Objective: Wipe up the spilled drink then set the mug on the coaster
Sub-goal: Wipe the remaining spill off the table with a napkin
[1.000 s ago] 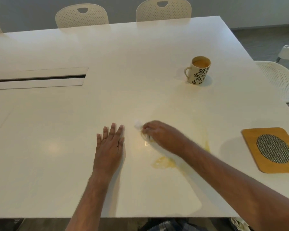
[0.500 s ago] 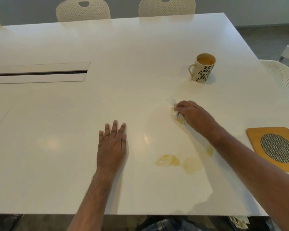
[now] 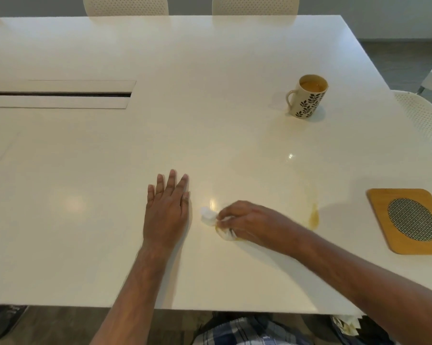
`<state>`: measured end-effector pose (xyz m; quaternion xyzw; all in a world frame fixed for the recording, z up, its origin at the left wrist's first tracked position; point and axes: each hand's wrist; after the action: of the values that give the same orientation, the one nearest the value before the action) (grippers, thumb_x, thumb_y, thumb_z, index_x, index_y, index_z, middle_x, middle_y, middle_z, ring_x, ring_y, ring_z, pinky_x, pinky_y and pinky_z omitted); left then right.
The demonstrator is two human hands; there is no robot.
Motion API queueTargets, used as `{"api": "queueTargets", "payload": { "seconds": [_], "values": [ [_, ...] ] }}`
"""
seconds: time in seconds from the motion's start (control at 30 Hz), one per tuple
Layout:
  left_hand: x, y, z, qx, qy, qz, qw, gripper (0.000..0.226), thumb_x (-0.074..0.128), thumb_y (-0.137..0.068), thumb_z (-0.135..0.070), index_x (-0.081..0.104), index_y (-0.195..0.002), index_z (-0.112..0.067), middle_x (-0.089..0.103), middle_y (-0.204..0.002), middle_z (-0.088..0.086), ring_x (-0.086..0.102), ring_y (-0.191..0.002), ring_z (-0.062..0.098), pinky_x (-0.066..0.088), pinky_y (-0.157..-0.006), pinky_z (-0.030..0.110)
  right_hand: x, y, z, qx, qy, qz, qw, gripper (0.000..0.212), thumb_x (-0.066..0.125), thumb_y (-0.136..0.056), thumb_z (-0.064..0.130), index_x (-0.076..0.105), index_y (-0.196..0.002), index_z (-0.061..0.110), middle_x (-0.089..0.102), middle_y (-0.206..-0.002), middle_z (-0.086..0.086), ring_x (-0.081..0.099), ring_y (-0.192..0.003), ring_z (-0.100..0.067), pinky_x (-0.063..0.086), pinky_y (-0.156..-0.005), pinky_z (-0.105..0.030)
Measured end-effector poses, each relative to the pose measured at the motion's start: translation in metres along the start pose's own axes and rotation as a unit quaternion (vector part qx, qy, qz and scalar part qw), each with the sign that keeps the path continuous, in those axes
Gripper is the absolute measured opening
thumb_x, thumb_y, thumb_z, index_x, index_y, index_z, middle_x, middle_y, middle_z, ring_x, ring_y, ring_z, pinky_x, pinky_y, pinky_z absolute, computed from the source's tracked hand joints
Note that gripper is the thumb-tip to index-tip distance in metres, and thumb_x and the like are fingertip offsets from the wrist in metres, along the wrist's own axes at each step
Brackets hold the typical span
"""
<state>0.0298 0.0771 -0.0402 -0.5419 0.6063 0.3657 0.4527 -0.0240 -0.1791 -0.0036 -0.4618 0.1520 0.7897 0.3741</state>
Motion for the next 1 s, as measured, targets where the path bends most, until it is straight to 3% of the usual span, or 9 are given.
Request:
{"api": "queueTargets", "payload": {
  "seconds": [0.07,0.13,0.23,0.33,0.47,0.63,0.77,0.9,1.0],
  "values": [
    [0.001,0.0,0.0,-0.001,0.005,0.001,1.0,0.051,0.035,-0.113,-0.033,0.034,-0.164,-0.031,0.021,-0.175,0.0,0.013,-0.163,0.027,0.007,-0.132,0.048,-0.005,0.02,-0.006,-0.015,0.034,0.048,0.998,0.031,0.065,-0.099,0.023,0.071,-0.128,0.017,0.062,-0.138,0.004,0.057,-0.126,-0.01,0.046,-0.106,-0.019],
    [0.001,0.0,0.0,-0.002,0.006,0.001,1.0,0.051,0.034,-0.113,-0.033,0.034,-0.164,-0.031,0.021,-0.175,-0.001,0.012,-0.163,0.026,0.007,-0.132,0.048,-0.016,0.032,-0.016,-0.012,0.038,0.055,0.998,0.031,0.069,-0.098,0.018,0.071,-0.129,0.016,0.063,-0.139,0.002,0.058,-0.127,-0.013,0.049,-0.105,-0.024],
    [0.002,0.0,0.001,-0.004,0.008,0.0,1.0,0.051,0.034,-0.113,-0.034,0.033,-0.164,-0.032,0.02,-0.175,-0.002,0.011,-0.163,0.025,0.006,-0.132,0.047,-0.036,0.034,-0.034,0.026,0.038,-0.012,0.999,0.023,0.071,-0.096,0.013,0.076,-0.118,0.01,0.069,-0.129,-0.007,0.066,-0.117,-0.024,0.054,-0.098,-0.031],
    [0.002,0.001,0.0,-0.004,0.013,-0.006,1.0,0.051,0.035,-0.113,-0.033,0.034,-0.164,-0.032,0.022,-0.175,-0.002,0.012,-0.163,0.025,0.007,-0.132,0.048,-0.037,0.021,-0.032,0.079,0.067,-0.057,0.993,0.025,0.072,-0.095,0.009,0.077,-0.12,0.011,0.069,-0.127,-0.005,0.065,-0.113,-0.026,0.053,-0.095,-0.033],
    [0.003,0.001,0.0,-0.006,0.012,-0.009,1.0,0.051,0.034,-0.113,-0.034,0.035,-0.163,-0.032,0.023,-0.174,-0.002,0.014,-0.163,0.026,0.008,-0.132,0.049,-0.011,0.004,0.003,0.053,0.014,-0.098,0.994,0.018,0.071,-0.098,0.008,0.078,-0.114,0.006,0.071,-0.124,-0.008,0.065,-0.11,-0.027,0.051,-0.096,-0.033],
    [0.001,0.001,-0.001,-0.004,0.01,-0.005,1.0,0.051,0.034,-0.113,-0.034,0.035,-0.164,-0.032,0.022,-0.174,-0.001,0.013,-0.163,0.026,0.007,-0.132,0.049,0.011,0.032,0.032,0.011,0.009,0.013,1.0,0.032,0.065,-0.101,0.019,0.071,-0.132,0.02,0.063,-0.141,0.003,0.056,-0.129,-0.009,0.049,-0.106,-0.024],
    [0.0,0.001,-0.002,-0.008,0.011,-0.002,1.0,0.051,0.034,-0.113,-0.033,0.034,-0.164,-0.032,0.022,-0.175,-0.002,0.012,-0.163,0.025,0.007,-0.132,0.048,-0.007,0.073,0.019,0.004,0.055,0.066,0.996,0.037,0.064,-0.099,0.021,0.066,-0.135,0.028,0.058,-0.144,0.012,0.052,-0.13,-0.002,0.049,-0.105,-0.019],
    [0.001,0.001,-0.001,-0.005,0.011,-0.004,1.0,0.051,0.035,-0.113,-0.033,0.035,-0.164,-0.031,0.022,-0.175,-0.001,0.013,-0.163,0.026,0.007,-0.132,0.048,-0.036,0.083,-0.021,0.063,0.073,-0.001,0.995,0.016,0.075,-0.092,0.016,0.08,-0.107,0.014,0.07,-0.129,-0.005,0.066,-0.118,-0.017,0.054,-0.099,-0.023],
    [0.001,0.001,-0.001,-0.007,0.012,0.0,1.0,0.051,0.033,-0.113,-0.034,0.034,-0.164,-0.033,0.02,-0.175,-0.002,0.011,-0.163,0.025,0.007,-0.132,0.048,-0.045,0.071,-0.041,0.118,0.081,-0.063,0.988,0.024,0.077,-0.091,0.009,0.079,-0.114,0.012,0.07,-0.124,-0.005,0.067,-0.11,-0.025,0.056,-0.093,-0.032]
  ]
}}
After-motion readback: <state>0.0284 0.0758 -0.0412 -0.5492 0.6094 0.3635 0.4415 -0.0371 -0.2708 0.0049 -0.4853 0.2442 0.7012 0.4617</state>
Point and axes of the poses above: each hand's wrist, its own y-axis away from the middle knuckle, its own x-axis out of the palm, z = x × y
